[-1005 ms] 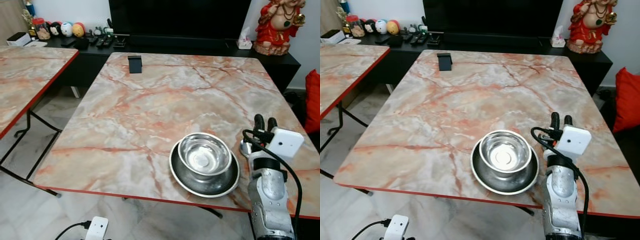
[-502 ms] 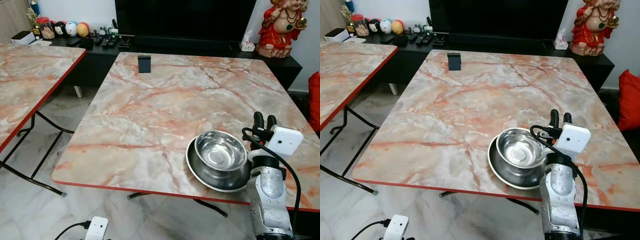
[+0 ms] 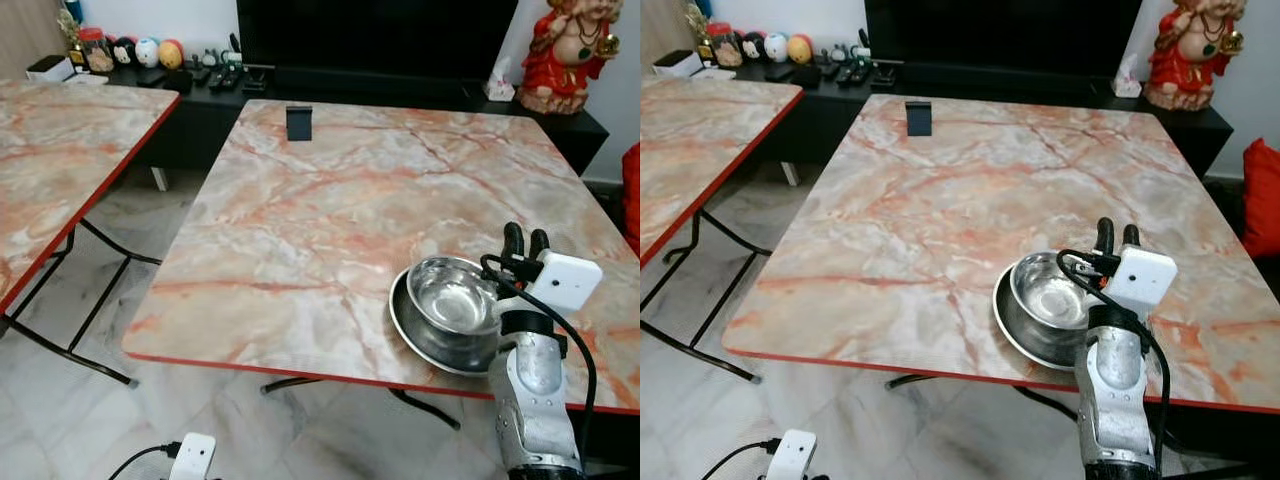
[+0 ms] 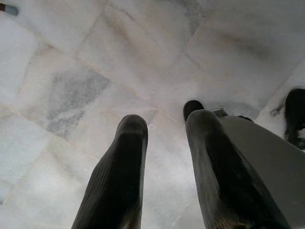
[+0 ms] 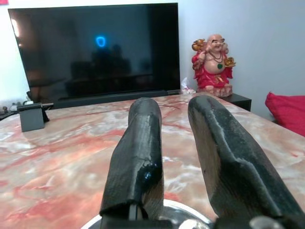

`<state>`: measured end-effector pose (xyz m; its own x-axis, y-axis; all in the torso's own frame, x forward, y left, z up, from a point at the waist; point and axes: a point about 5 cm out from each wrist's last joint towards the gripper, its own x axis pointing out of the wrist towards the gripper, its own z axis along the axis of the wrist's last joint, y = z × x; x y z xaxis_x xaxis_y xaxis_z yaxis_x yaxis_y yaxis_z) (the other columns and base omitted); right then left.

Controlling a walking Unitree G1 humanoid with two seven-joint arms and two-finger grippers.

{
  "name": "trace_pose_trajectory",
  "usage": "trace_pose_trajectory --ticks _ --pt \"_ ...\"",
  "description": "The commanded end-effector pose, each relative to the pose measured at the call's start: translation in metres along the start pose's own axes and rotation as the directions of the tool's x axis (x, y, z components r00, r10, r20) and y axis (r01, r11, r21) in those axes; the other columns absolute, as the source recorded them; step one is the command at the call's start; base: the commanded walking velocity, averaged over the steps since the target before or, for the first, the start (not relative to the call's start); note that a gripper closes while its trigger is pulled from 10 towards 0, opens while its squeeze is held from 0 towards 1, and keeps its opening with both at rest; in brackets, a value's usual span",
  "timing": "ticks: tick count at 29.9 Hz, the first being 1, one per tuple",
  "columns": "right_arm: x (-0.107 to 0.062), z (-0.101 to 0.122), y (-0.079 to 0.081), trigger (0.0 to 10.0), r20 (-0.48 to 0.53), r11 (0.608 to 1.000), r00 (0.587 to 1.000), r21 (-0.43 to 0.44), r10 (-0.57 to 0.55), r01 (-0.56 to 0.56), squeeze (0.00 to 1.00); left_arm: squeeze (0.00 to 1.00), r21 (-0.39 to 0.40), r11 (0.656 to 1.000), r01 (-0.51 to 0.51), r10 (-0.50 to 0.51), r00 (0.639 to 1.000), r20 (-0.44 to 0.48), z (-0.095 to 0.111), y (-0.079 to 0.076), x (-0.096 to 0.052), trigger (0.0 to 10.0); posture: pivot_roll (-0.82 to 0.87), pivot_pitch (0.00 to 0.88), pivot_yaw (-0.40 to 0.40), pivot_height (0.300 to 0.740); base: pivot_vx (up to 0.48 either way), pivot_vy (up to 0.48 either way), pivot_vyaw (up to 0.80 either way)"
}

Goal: Setting the table

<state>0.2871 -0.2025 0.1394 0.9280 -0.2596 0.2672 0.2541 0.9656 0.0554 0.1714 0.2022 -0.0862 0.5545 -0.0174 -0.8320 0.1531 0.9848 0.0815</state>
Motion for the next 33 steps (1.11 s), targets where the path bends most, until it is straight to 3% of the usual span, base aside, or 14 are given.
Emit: trace_pose_trajectory --ticks 1,33 --pt "0.0014 0.0005 -0.0028 10.0 0.003 1.000 1.000 -0.012 -0.009 0.009 0.00 0.00 0.004 1.000 0.012 -0.012 1.000 -0.010 -0.0034 -0.0030 -0.0002 10.0 0.00 0.000 -0.005 0.740 0.000 0.480 0.00" --pt "0.0060 0.0028 0.0020 10.0 0.004 1.000 1.000 0.000 0.001 -0.001 0.00 0.00 0.000 1.000 0.012 -0.012 1.000 -0.006 0.0000 -0.0027 0.0005 10.0 0.01 0.000 -0.007 0.740 0.000 0.480 0.00"
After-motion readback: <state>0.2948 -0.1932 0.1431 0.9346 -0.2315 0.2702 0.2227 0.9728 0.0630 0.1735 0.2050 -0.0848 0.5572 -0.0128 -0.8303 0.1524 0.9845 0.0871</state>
